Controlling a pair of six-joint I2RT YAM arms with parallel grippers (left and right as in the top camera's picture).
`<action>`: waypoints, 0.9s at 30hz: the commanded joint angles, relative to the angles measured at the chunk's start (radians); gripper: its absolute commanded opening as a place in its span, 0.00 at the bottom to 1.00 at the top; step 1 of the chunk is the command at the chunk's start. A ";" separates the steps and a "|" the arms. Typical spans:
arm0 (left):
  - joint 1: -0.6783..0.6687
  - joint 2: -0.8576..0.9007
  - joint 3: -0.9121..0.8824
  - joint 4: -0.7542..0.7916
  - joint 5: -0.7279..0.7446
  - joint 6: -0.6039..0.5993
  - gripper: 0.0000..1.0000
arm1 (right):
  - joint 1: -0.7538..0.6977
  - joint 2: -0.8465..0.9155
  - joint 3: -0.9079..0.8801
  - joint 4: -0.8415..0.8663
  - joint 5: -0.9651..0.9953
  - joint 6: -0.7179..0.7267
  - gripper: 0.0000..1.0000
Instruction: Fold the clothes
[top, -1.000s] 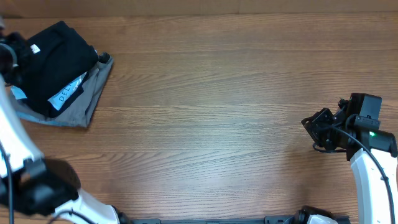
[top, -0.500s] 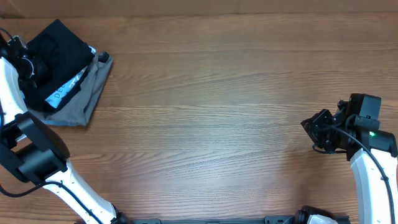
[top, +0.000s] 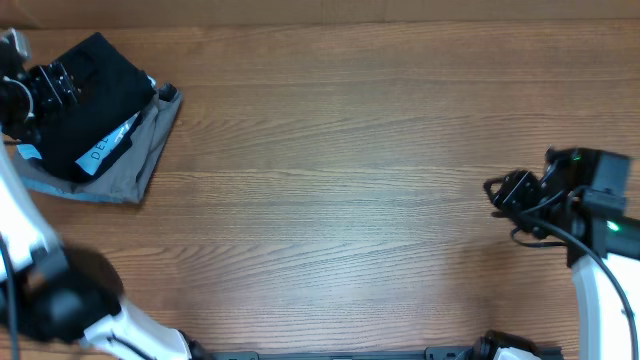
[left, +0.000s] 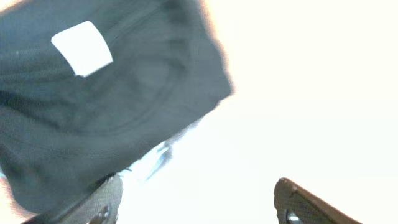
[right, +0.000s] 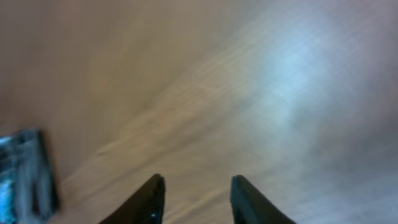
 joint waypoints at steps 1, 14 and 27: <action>-0.060 -0.230 0.049 -0.089 0.085 0.116 0.89 | -0.001 -0.111 0.143 0.008 -0.160 -0.136 0.46; -0.303 -0.639 0.049 -0.407 -0.163 0.104 1.00 | 0.070 -0.259 0.245 -0.021 -0.302 -0.151 1.00; -0.303 -0.673 0.048 -0.412 -0.177 0.105 1.00 | 0.070 -0.257 0.244 -0.042 -0.301 -0.151 1.00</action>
